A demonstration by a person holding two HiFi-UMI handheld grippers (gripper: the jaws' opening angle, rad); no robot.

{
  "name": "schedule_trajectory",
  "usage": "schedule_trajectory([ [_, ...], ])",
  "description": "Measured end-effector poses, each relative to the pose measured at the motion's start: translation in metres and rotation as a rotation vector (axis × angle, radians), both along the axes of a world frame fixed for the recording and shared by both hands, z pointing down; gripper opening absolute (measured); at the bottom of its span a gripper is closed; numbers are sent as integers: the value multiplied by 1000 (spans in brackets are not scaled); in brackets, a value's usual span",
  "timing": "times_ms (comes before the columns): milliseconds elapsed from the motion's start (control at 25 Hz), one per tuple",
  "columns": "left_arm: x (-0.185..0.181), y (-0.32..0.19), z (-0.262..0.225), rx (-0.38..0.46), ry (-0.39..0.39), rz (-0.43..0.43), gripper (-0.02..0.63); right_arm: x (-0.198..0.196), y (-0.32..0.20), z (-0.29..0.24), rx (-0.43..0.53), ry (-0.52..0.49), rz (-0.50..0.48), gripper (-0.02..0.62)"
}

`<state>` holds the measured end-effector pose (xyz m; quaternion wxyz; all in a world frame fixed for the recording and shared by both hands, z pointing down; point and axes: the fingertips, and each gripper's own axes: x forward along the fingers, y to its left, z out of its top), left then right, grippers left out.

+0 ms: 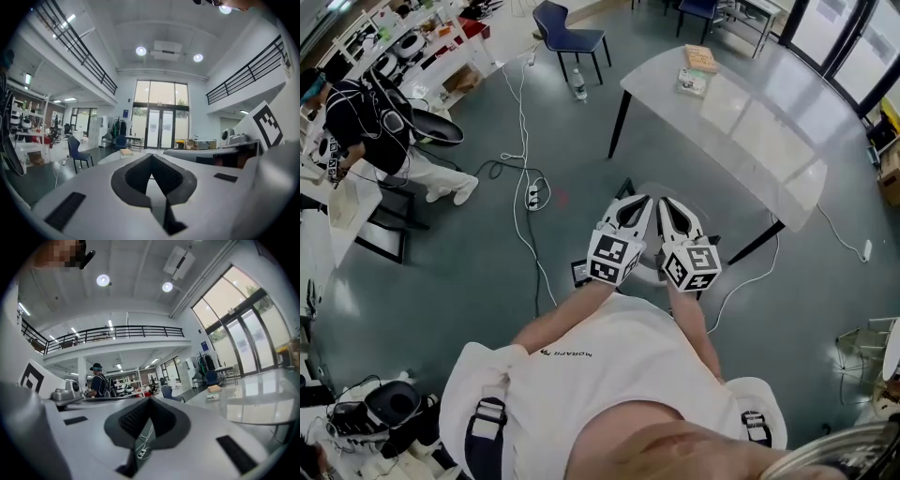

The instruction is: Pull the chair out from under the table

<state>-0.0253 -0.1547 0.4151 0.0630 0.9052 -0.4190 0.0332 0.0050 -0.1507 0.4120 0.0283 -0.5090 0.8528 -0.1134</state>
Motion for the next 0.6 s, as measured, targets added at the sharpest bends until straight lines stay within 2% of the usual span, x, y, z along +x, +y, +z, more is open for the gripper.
schedule_trajectory([
  [200, 4, 4, -2, 32, -25, -12, 5, 5, 2, -1, 10, 16, 6, 14],
  [600, -2, 3, -12, 70, 3, -49, 5, 7, 1, -2, 25, 33, 23, 14],
])
